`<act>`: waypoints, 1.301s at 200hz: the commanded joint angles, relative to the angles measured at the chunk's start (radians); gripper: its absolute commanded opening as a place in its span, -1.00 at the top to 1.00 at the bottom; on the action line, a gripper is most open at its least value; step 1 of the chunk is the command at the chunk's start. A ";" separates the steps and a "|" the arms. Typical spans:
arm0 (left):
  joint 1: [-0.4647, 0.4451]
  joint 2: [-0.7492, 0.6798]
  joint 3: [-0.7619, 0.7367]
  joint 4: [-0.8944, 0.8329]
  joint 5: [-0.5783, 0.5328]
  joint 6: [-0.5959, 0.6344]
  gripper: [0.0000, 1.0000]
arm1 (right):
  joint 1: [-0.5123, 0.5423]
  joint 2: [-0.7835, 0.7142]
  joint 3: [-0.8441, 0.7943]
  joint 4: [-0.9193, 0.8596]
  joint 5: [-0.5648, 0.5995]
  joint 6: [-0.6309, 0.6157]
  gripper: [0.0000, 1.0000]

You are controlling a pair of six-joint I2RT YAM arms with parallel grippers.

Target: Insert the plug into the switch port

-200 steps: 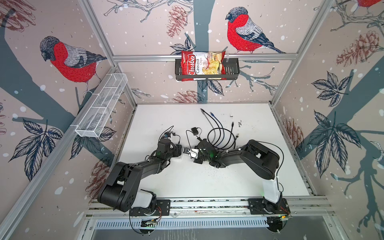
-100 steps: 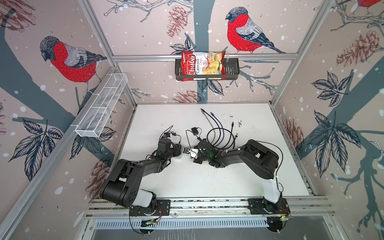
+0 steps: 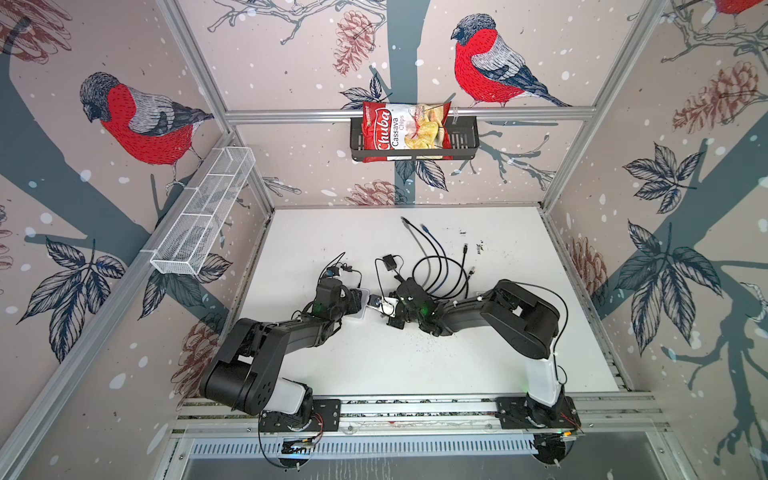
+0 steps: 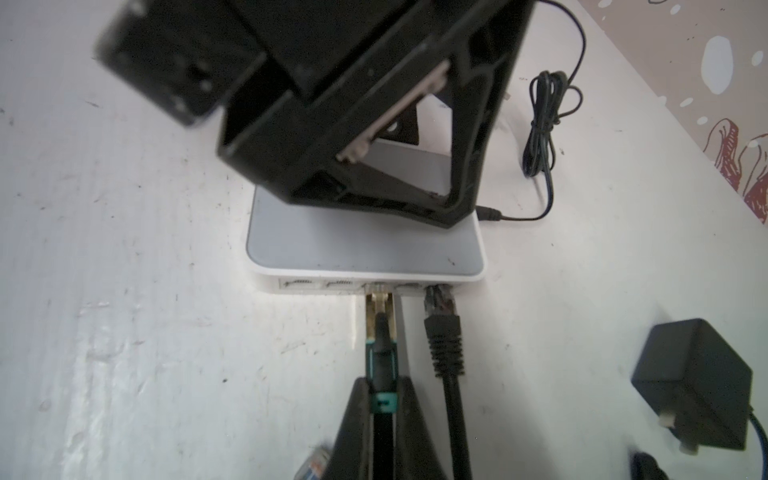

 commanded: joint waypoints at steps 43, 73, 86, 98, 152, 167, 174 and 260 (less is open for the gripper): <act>0.000 0.002 -0.016 0.058 0.048 -0.019 -0.12 | 0.002 0.016 0.020 0.087 -0.075 0.079 1.00; 0.000 0.006 -0.017 0.060 0.050 -0.012 -0.12 | 0.000 0.015 0.021 0.099 -0.117 0.103 1.00; 0.001 0.005 -0.017 0.061 0.055 -0.005 -0.12 | -0.004 0.016 0.023 0.100 -0.129 0.112 1.00; 0.000 0.006 -0.019 0.070 0.071 0.003 -0.12 | -0.006 0.023 0.032 0.096 -0.139 0.115 1.00; 0.000 0.018 -0.041 0.119 0.120 -0.014 -0.12 | 0.001 0.063 0.073 0.094 -0.133 0.136 1.00; 0.001 0.021 -0.045 0.129 0.131 -0.016 -0.12 | 0.006 0.072 0.081 0.098 -0.127 0.137 1.00; 0.001 0.022 -0.047 0.133 0.139 -0.014 -0.11 | 0.007 0.074 0.087 0.098 -0.127 0.136 1.00; -0.016 0.021 -0.048 0.150 0.197 0.010 -0.10 | 0.015 0.103 0.185 0.113 -0.149 0.101 1.00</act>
